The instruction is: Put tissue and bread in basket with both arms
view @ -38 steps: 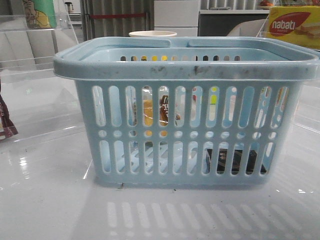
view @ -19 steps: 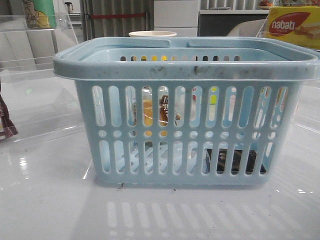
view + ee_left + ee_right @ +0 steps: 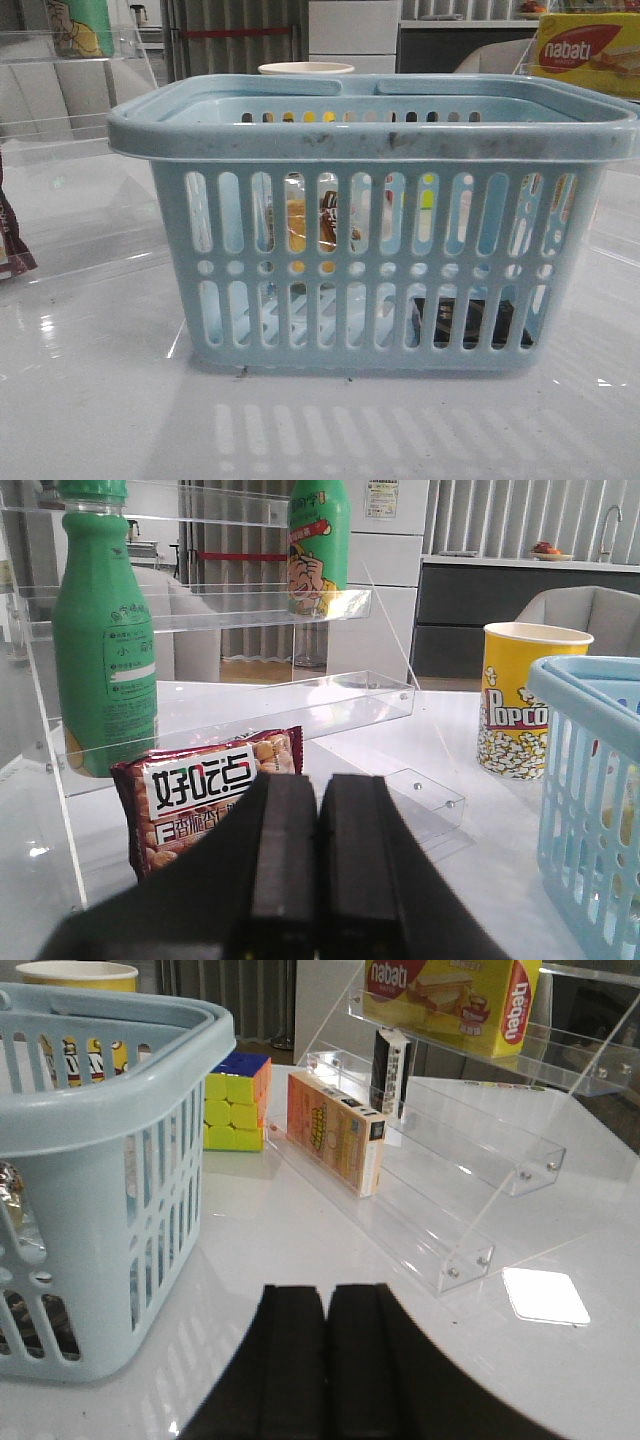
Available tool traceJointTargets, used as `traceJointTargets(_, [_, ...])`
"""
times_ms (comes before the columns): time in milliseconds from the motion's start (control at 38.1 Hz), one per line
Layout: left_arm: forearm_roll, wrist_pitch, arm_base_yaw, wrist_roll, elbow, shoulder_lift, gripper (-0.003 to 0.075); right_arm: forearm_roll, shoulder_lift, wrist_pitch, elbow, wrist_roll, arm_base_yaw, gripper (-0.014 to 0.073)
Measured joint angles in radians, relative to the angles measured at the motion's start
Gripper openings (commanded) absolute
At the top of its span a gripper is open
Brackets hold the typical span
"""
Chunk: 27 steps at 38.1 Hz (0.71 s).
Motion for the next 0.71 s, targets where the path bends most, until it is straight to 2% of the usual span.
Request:
traceJointTargets(420, [0.0,-0.002,0.0,0.0,0.0,0.0,0.0092,-0.029,0.0,-0.044,0.0,0.017,0.002,0.0057])
traceJointTargets(603, [0.0,-0.002,0.0,0.0,0.0,0.0,0.0092,-0.199,0.0,-0.108,0.0,0.245,0.002,0.0057])
traceJointTargets(708, [0.0,-0.002,0.0,0.0,0.0,0.0,0.0092,-0.224,0.0,-0.126,0.0,0.287,0.002,0.0057])
